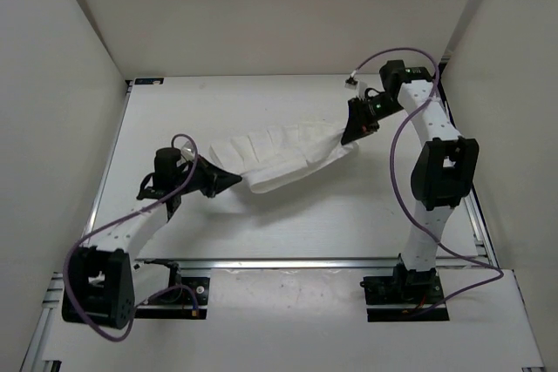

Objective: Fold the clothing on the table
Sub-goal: Fold the skirt

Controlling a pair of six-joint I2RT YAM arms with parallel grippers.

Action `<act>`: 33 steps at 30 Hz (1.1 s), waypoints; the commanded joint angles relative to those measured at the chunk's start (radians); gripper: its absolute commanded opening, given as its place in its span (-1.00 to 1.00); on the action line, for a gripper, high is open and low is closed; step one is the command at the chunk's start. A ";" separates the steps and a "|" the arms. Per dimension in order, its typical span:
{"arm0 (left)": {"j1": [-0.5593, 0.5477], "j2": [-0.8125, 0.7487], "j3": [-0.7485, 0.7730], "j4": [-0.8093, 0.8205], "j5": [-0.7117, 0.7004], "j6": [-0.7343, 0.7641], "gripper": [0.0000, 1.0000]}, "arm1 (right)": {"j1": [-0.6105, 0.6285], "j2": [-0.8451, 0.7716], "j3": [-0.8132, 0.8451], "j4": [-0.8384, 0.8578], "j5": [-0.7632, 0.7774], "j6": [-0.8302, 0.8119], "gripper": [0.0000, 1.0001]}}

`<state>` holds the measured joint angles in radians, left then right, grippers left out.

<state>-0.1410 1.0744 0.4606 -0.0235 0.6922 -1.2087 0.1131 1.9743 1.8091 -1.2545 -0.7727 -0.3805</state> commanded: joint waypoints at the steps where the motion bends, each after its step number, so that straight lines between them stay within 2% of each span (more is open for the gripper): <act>1: 0.046 0.125 0.117 0.112 -0.019 0.015 -1.00 | -0.004 0.053 0.181 0.070 0.030 0.055 -0.77; 2: 0.055 0.149 0.140 0.140 -0.020 0.015 -1.00 | -0.009 0.082 0.231 0.102 0.048 0.090 -0.19; 3: 0.064 0.197 0.179 0.167 -0.016 0.014 -0.91 | -0.003 0.104 0.278 0.145 0.074 0.109 0.29; 4: 0.073 0.246 0.211 0.198 -0.025 0.009 -0.45 | 0.008 0.113 0.288 0.179 0.093 0.156 0.99; 5: 0.083 0.277 0.239 0.226 -0.046 0.005 0.87 | 0.016 0.135 0.305 0.244 0.145 0.198 0.98; 6: 0.093 0.329 0.254 0.272 -0.080 -0.008 0.97 | 0.029 0.179 0.359 0.288 0.192 0.230 0.98; 10: 0.115 0.508 0.331 0.422 -0.172 -0.086 0.97 | 0.097 0.305 0.577 0.296 0.301 0.229 0.98; 14: 0.101 0.550 0.392 0.416 -0.229 -0.092 0.97 | 0.097 0.291 0.538 0.294 0.292 0.236 0.98; 17: 0.089 0.544 0.411 0.329 -0.188 -0.014 0.97 | 0.070 0.244 0.439 0.252 0.273 0.189 0.98; 20: 0.078 0.507 0.430 0.124 -0.125 0.087 0.97 | 0.024 0.198 0.339 0.189 0.205 0.138 0.98; 22: 0.041 0.468 0.440 -0.101 -0.138 0.203 0.98 | -0.012 0.147 0.262 0.159 0.156 0.129 0.94; 25: -0.032 0.405 0.441 -0.318 -0.180 0.326 0.97 | -0.061 0.020 0.007 0.155 0.075 0.143 0.80; 28: -0.100 0.363 0.383 -0.392 -0.207 0.403 0.97 | -0.052 -0.073 -0.212 0.164 0.069 0.121 0.64; 30: -0.129 0.332 0.307 -0.385 -0.226 0.413 0.97 | -0.027 -0.087 -0.293 0.176 0.076 0.124 0.51; 33: -0.140 0.334 0.262 -0.403 -0.264 0.475 0.97 | 0.014 -0.106 -0.362 0.216 0.087 0.147 0.47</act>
<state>-0.2787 1.4235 0.7650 -0.3286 0.4873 -0.8379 0.0734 1.8942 1.4887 -1.0721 -0.6514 -0.2352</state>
